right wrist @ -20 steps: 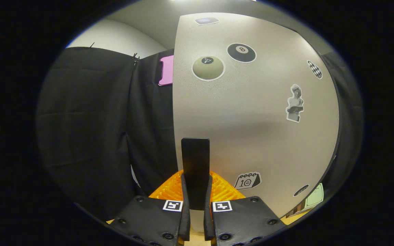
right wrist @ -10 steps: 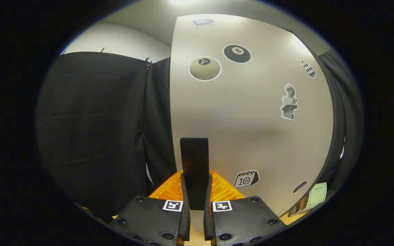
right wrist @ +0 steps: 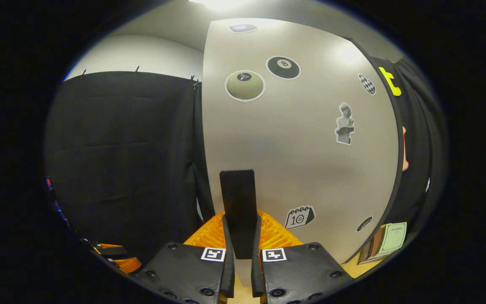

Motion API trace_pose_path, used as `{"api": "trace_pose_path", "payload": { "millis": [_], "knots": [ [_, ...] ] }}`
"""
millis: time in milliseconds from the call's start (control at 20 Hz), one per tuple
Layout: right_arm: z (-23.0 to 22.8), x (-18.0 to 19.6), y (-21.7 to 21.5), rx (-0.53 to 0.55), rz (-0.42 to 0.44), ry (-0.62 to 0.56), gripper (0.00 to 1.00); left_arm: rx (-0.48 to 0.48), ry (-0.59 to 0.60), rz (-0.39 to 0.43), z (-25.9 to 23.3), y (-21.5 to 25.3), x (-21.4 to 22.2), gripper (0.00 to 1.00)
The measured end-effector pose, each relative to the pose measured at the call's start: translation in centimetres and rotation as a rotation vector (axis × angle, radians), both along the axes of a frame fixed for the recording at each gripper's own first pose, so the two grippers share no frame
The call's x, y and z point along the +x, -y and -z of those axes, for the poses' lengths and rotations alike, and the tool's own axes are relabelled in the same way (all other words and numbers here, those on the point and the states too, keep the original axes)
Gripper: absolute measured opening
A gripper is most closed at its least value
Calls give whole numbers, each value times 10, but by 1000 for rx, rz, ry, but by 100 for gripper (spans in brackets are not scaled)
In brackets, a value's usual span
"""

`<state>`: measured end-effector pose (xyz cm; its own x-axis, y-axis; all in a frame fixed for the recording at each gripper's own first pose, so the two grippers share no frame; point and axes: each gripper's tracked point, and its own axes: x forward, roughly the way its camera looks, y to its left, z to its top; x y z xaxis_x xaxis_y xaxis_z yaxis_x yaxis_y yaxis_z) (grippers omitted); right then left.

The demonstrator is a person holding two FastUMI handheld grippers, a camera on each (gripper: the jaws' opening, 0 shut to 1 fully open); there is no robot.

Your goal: Open the cabinet door with the right hand, grasp the bottle in the cabinet with the left hand and place it on the coaster, then close the cabinet door with the right hand.

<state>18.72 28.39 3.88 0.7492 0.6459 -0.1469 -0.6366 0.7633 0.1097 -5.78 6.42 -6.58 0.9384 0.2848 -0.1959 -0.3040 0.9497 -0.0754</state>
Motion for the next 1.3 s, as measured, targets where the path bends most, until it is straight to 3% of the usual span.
{"api": "trace_pose_path", "payload": {
  "millis": [700,1000,1300],
  "knots": [
    [-1,4,13,43,0,-33,18,7,14,90,-3,55,46,89],
    [-3,2,27,103,56,-36,17,24,3,172,-2,88,70,89],
    [-3,5,45,117,170,-39,17,27,-3,238,6,113,87,89]
  ]
}}
